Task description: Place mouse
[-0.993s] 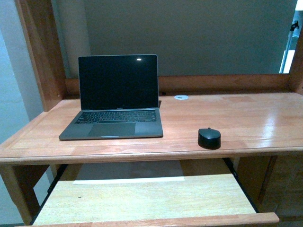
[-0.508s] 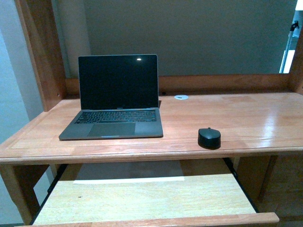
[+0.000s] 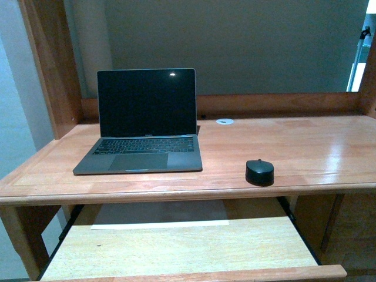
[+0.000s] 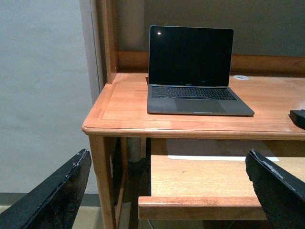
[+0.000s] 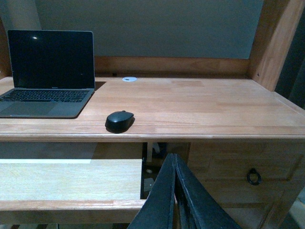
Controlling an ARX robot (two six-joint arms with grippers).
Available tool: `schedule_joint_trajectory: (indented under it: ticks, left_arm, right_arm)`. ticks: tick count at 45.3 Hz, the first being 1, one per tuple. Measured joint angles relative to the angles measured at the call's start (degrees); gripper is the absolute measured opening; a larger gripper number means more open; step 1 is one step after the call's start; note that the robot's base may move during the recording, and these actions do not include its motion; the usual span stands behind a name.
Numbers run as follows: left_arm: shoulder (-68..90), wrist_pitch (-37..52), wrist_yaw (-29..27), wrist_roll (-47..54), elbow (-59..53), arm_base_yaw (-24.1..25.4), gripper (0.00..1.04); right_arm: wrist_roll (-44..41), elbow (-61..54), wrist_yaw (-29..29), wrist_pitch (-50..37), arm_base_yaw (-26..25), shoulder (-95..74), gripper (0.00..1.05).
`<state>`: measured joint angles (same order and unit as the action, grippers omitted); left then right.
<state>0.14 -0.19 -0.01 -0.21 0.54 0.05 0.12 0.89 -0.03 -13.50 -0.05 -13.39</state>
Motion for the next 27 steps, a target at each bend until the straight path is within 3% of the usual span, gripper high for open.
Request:
schedule_joint_trajectory:
  ticks: [14,19,27]
  left_arm:
    - [0.0,0.0,0.0,0.0,0.0,0.0,0.98]
    - [0.0,0.0,0.0,0.0,0.0,0.0,0.98]
    - [0.0,0.1,0.0,0.0,0.0,0.0,0.98]
  right_arm:
    - [0.0,0.0,0.0,4.0,0.0,3.8,0.02]
    - [0.0,0.0,0.0,14.3,0.0,11.7,0.02]
    - [0.0,0.0,0.0,14.1,0.0,12.8,0.02]
